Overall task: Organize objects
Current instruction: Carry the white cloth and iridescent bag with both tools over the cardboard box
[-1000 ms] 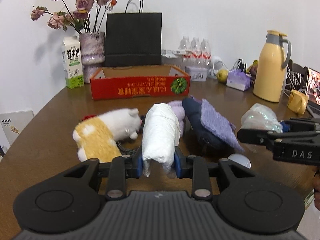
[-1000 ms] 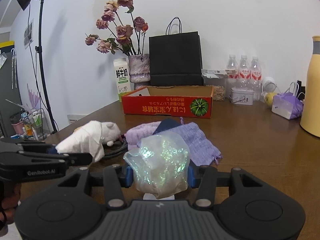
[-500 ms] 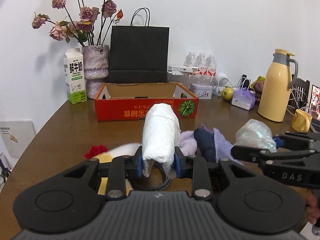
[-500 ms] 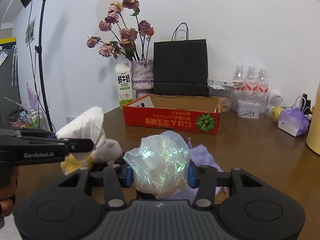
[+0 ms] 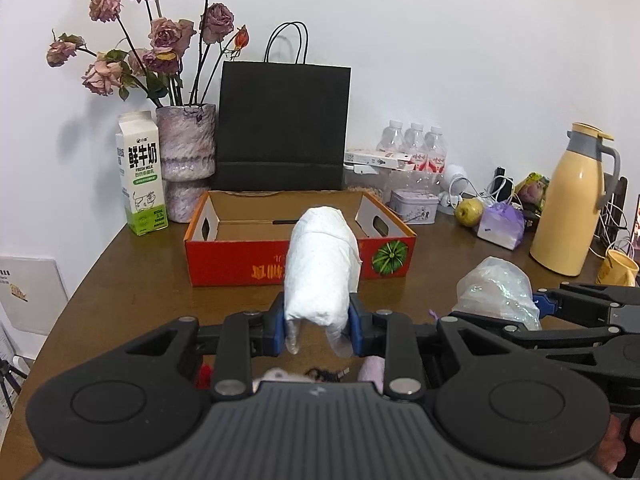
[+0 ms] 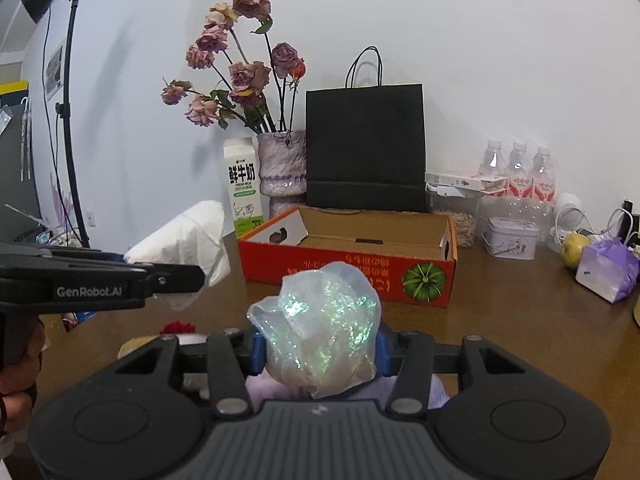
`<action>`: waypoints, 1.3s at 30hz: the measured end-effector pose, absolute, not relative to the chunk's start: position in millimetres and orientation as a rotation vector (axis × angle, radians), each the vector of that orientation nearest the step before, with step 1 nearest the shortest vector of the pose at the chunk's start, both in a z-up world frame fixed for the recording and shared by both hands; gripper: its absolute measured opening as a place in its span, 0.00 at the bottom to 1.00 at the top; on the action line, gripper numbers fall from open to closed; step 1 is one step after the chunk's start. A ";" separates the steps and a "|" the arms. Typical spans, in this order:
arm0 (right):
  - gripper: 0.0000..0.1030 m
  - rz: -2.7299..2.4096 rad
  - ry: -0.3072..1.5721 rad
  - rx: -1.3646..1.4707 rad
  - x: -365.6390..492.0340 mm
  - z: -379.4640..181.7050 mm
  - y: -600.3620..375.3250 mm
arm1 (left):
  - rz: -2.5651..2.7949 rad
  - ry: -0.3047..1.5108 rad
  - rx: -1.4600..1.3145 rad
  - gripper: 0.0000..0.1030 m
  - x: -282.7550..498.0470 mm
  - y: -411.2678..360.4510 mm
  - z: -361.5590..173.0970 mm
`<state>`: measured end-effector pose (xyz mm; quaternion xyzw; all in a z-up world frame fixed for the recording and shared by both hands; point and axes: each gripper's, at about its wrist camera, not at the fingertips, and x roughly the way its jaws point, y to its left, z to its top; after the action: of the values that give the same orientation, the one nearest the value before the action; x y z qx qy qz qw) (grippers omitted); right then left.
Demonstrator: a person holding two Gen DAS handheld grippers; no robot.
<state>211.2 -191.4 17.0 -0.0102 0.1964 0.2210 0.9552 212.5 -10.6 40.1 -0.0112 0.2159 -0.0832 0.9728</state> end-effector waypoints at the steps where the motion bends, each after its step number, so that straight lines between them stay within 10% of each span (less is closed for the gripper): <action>1: 0.46 0.449 0.399 -0.022 215.7 18.1 -190.1 | -0.170 0.438 -0.025 0.29 216.9 -10.6 40.9; 39: 0.46 0.454 0.445 0.029 384.8 36.1 -172.8 | -0.149 0.512 -0.048 0.29 382.7 -24.1 55.0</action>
<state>384.8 -172.8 36.1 0.0141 0.2190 0.2232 0.9498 382.7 -24.1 55.0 -0.0236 0.2531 -0.0738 0.9643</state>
